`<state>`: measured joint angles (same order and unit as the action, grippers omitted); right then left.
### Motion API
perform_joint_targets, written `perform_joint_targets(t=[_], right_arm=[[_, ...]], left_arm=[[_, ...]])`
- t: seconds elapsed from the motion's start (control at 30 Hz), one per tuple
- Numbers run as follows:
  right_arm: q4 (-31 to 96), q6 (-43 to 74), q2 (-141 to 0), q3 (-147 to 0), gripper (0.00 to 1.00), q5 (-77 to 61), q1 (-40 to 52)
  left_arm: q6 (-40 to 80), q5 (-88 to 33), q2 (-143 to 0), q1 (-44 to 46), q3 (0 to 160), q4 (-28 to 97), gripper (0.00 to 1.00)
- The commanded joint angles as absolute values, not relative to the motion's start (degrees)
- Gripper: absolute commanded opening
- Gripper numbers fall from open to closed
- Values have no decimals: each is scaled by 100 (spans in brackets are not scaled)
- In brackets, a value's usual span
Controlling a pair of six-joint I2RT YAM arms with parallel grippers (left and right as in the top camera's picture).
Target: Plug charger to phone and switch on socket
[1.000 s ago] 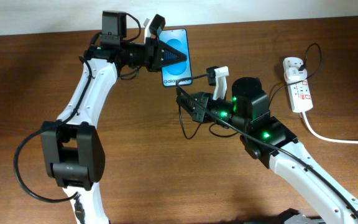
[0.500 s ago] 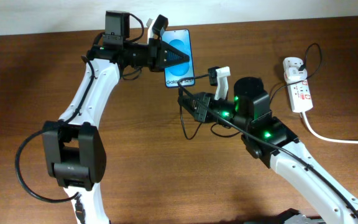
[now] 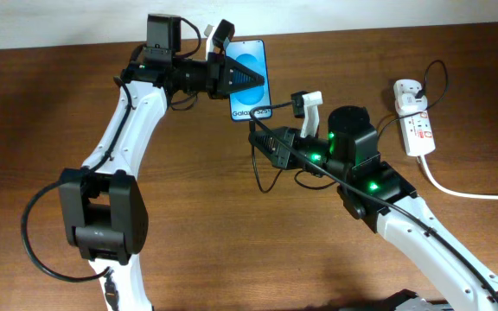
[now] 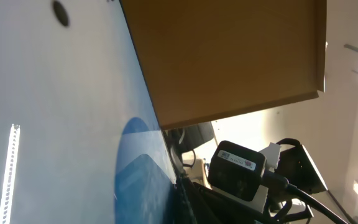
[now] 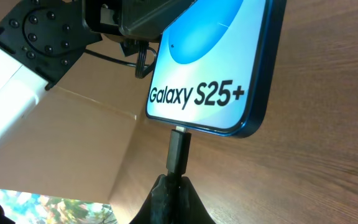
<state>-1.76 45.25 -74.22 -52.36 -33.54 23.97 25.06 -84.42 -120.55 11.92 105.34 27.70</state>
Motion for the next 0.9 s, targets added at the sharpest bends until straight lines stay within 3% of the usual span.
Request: perform_joint_targets(t=[0.0, 0.3, 0.4, 0.5, 0.57, 0.87], right_arm=[[-436, 4491, -7452, -5378, 4, -2679, 2167], [161, 4462, -7452, -5378, 5, -2856, 2167], [357, 4248, -7452, -5378, 18, -3155, 2167], [368, 4219, -7452, -5378, 42, -3378, 2167], [373, 4191, -7452, -5378, 51, -3441, 2167], [943, 3916, -7452, -5378, 58, -3406, 2056]], left_arm=[[2362, -9011, -12033, 1492, 10573, 2880, 0], [2342, -8952, -12033, 1485, 10573, 2873, 0], [2342, -8803, -12033, 1457, 10575, 2864, 0], [2342, -8696, -12033, 1426, 10573, 2858, 0], [2303, -8628, -12033, 1409, 10573, 2858, 0], [1400, -7609, -12160, 1409, 10573, 3636, 0]])
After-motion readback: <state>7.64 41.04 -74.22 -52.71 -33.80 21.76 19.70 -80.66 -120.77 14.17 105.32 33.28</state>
